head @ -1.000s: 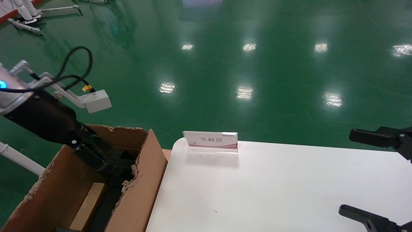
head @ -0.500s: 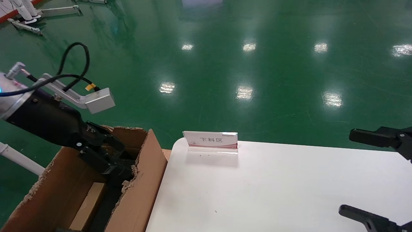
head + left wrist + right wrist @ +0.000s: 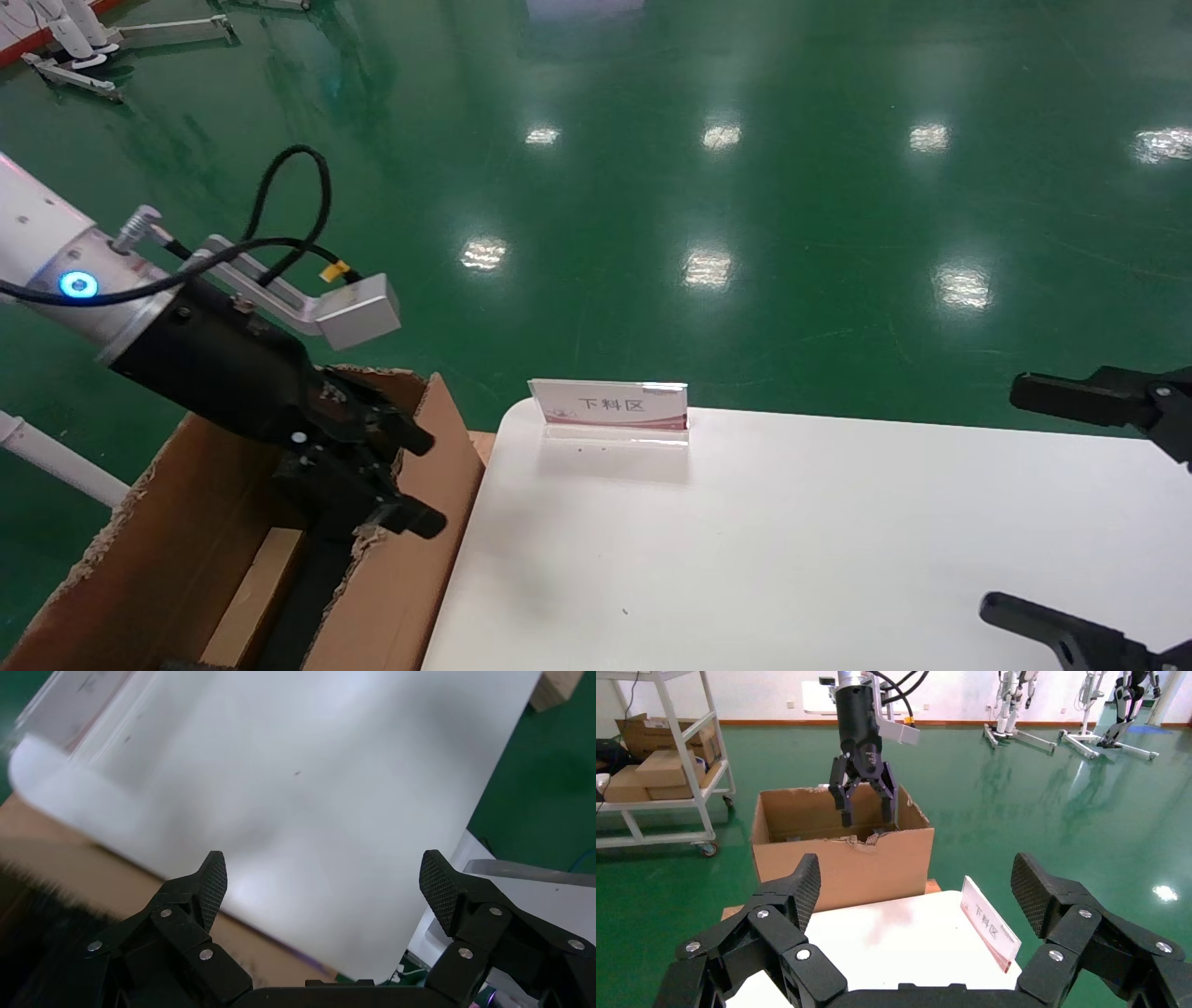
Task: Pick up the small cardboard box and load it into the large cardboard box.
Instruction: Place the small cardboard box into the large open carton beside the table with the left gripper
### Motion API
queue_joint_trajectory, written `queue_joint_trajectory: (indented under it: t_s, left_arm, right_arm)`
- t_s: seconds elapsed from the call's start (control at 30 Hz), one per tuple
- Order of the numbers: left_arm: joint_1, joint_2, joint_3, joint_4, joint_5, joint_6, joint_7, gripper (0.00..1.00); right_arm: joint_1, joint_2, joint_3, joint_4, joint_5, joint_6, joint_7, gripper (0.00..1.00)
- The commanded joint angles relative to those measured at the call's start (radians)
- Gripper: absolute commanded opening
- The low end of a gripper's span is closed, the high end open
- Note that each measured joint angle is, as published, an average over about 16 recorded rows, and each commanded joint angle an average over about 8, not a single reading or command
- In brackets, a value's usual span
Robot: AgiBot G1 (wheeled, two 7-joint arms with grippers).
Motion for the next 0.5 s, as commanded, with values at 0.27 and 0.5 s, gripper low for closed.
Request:
queue_joint_trajectory:
  t_s: [0.27,0.5]
  left_arm:
    - [0.096,-0.003,-0.144,-0.051,0.003,-0.011,0.018,1.00]
    - [0.174,-0.006,-0.262,-0.093,0.005,-0.020,0.033,1.00]
  right_arm:
    - [0.000,0.000,0.000,0.000,0.000,0.000,0.000,1.00]
    - [0.000,0.000,0.000,0.000,0.000,0.000,0.000,1.00]
